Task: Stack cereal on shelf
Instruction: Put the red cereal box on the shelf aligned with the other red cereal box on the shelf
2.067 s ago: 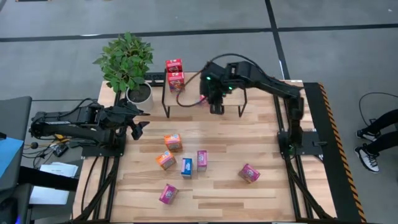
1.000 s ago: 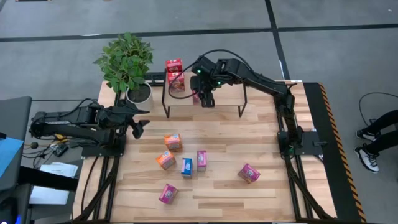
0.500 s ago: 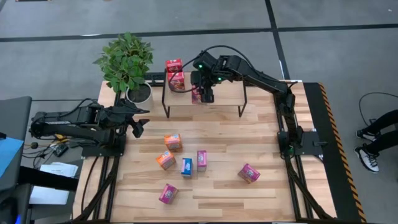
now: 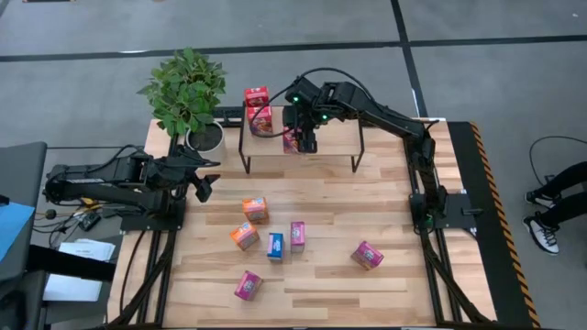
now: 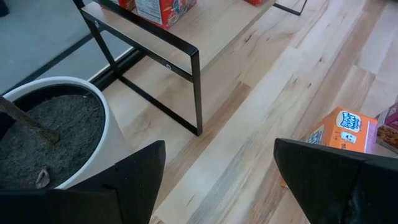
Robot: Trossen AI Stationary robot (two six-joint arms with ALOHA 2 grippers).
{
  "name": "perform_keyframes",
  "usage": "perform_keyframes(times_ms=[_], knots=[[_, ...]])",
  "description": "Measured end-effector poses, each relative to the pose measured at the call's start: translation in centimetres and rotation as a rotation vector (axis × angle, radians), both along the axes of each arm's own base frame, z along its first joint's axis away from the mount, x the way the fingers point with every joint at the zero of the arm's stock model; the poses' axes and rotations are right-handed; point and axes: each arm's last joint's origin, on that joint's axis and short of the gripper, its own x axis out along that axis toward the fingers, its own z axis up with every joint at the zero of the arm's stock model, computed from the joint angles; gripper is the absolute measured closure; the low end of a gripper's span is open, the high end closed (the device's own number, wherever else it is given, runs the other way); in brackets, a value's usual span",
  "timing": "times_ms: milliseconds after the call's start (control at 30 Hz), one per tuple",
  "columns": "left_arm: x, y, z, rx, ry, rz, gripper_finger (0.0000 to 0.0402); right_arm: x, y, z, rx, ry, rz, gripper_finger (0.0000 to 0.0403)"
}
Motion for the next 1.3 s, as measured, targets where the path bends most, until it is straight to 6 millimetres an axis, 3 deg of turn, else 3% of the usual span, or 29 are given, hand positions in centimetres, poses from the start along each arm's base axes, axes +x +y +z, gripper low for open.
perform_keyframes(times_ms=[300,667,867,1033,1300], knots=[[-0.01,0.01,0.0,0.001,0.0,0.002,0.0111,-0.05,0.06,-0.11,0.032,0.0,-0.013,0.0153],[0.0,0.01,0.0,0.001,0.0,0.002,0.0111,0.06,-0.31,0.08,0.019,-0.029,-0.02,0.0223],[0.0,0.01,0.0,0.001,0.0,0.002,0.0111,0.02,-0.51,0.13,-0.002,-0.027,0.007,0.0239],[0.0,0.0,0.0,0.001,0.0,0.001,0.0111,0.0,-0.56,0.13,0.017,-0.034,0.027,0.0227],[0.0,0.01,0.0,0.001,0.001,0.002,0.0111,0.21,-0.65,0.31,0.04,-0.076,0.048,0.0161]])
